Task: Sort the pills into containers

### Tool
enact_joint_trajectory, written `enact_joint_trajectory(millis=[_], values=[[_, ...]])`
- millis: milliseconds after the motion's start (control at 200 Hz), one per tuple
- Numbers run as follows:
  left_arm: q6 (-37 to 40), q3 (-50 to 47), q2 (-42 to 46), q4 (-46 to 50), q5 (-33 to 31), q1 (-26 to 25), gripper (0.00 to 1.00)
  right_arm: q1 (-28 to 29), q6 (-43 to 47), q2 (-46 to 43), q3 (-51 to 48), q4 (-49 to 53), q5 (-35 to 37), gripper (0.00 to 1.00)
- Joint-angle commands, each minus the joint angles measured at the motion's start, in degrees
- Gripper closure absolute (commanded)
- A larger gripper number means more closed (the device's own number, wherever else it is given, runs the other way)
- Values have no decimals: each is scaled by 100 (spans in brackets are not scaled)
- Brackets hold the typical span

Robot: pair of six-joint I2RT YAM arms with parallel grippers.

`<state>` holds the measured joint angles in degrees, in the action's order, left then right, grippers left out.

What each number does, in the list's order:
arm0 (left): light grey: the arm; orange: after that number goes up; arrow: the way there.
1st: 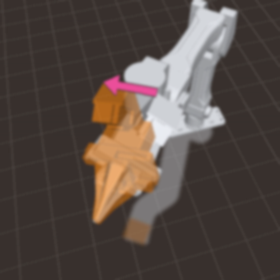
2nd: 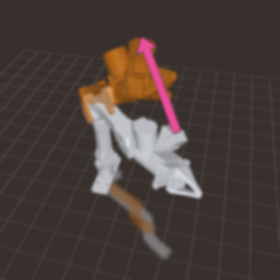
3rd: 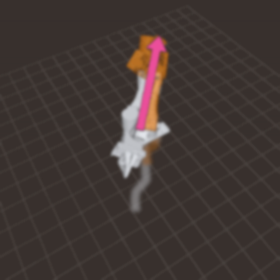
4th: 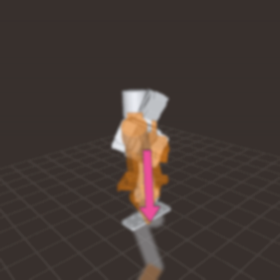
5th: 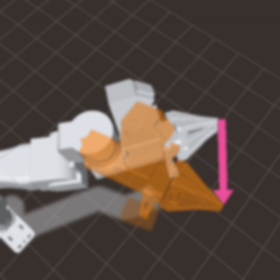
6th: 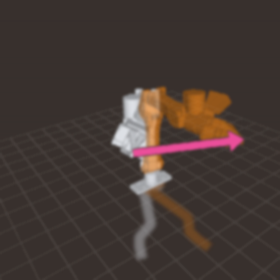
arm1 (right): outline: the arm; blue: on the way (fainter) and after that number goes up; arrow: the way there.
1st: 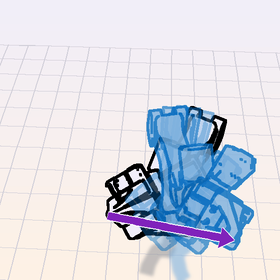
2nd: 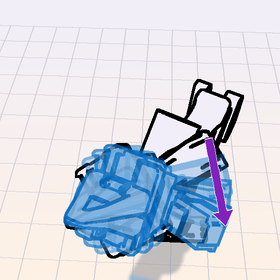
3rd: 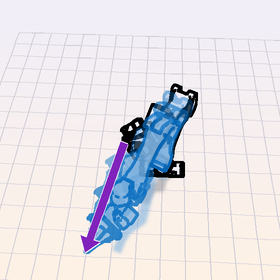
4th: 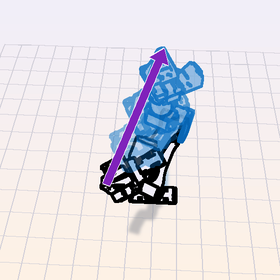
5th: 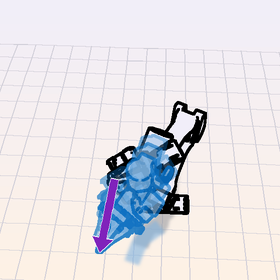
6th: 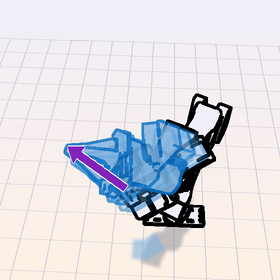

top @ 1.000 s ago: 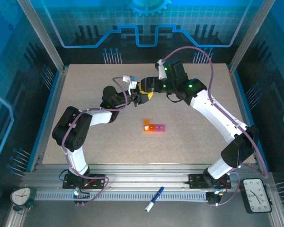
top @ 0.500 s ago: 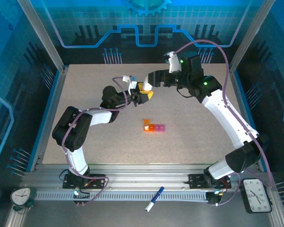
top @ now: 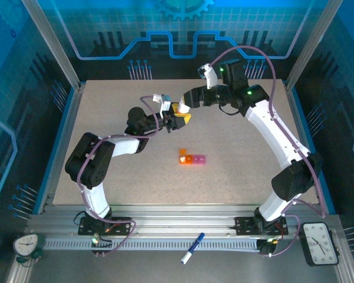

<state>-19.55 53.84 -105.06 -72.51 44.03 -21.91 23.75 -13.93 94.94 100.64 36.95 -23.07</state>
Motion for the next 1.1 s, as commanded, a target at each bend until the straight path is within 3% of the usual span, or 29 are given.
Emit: enact_joint_trajectory(millis=[0, 195, 465, 605, 795, 951, 1096], values=[[74, 91, 104, -220, 112, -1, 100, 81, 180, 73, 210, 173, -176, 24], [74, 91, 107, -211, 122, -6, 100, 104, 164, 135, 210, 155, -220, 31], [75, 82, 106, -224, 121, 0, 100, 112, 98, 214, 263, 128, -320, 54], [74, 91, 104, -237, 114, -6, 100, 192, -27, 184, 116, 39, -241, 59], [64, 91, 111, -242, 114, -6, 100, 540, -760, -29, -406, -280, 731, 68], [52, 95, 106, -239, 114, -5, 100, 1003, -1345, -191, -774, -429, 2040, 69], [51, 82, 106, -237, 114, -1, 100, 1175, -1614, -154, -831, -505, 2428, 68]])
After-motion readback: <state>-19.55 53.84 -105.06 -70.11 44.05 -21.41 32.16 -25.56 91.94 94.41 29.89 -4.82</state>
